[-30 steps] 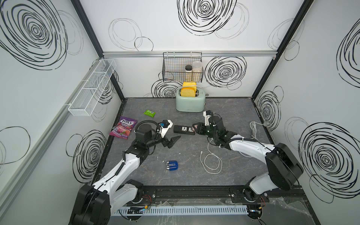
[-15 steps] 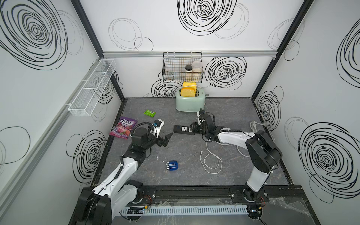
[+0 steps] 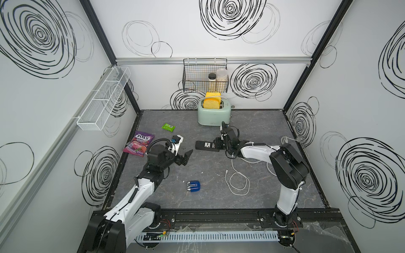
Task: Charge the electric shaver
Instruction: Insert the plug into the socket.
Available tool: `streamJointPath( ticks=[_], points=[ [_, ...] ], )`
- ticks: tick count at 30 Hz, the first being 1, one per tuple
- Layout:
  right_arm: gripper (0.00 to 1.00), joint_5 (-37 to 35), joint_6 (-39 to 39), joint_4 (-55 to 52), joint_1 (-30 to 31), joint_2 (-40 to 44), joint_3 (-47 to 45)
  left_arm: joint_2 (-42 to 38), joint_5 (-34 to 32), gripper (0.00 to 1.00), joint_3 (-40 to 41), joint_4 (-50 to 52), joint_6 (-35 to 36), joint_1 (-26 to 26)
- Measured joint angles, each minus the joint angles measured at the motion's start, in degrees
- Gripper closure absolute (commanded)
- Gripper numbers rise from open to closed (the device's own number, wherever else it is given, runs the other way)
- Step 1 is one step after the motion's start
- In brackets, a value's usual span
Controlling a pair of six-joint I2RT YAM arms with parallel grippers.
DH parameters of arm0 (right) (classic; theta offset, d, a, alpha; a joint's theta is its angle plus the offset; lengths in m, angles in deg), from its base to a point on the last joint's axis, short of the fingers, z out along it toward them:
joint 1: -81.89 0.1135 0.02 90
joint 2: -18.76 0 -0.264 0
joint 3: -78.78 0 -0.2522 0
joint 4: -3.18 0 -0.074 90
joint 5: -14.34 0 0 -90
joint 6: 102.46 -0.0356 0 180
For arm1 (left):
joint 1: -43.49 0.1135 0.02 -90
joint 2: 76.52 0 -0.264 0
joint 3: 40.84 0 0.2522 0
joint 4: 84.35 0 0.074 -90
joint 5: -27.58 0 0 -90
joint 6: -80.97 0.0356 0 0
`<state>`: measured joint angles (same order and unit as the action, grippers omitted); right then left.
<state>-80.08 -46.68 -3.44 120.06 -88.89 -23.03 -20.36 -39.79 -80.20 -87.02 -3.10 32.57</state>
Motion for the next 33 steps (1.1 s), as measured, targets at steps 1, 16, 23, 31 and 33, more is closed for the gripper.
streamJointPath(
  ticks=[1, 16, 23, 31, 33],
  points=[
    [1.00, -0.2, 0.0, 0.0, 0.1, -0.1, 0.1, 0.0, 0.0, 0.03, 0.0, 0.0, 0.0, 0.0],
    [1.00, -12.5, 5.0, -8.2, 6.2, -8.5, 12.6, 0.5, 0.0, 0.03, 0.5, -0.3, 0.0, 0.2],
    [1.00, -13.0, 5.3, -9.3, 6.1, -10.5, 14.5, 0.5, 0.0, 0.03, 0.7, -0.4, 0.0, 0.9],
    [1.00, -15.5, 6.3, -9.1, 6.5, -12.9, 16.6, 0.5, 0.0, 0.03, 1.0, -0.5, 0.0, 1.1],
    [1.00, -16.1, 7.1, -9.5, 6.5, -13.8, 17.8, 0.7, 0.0, 0.03, 1.0, -0.5, 0.0, 1.3]
  ],
)
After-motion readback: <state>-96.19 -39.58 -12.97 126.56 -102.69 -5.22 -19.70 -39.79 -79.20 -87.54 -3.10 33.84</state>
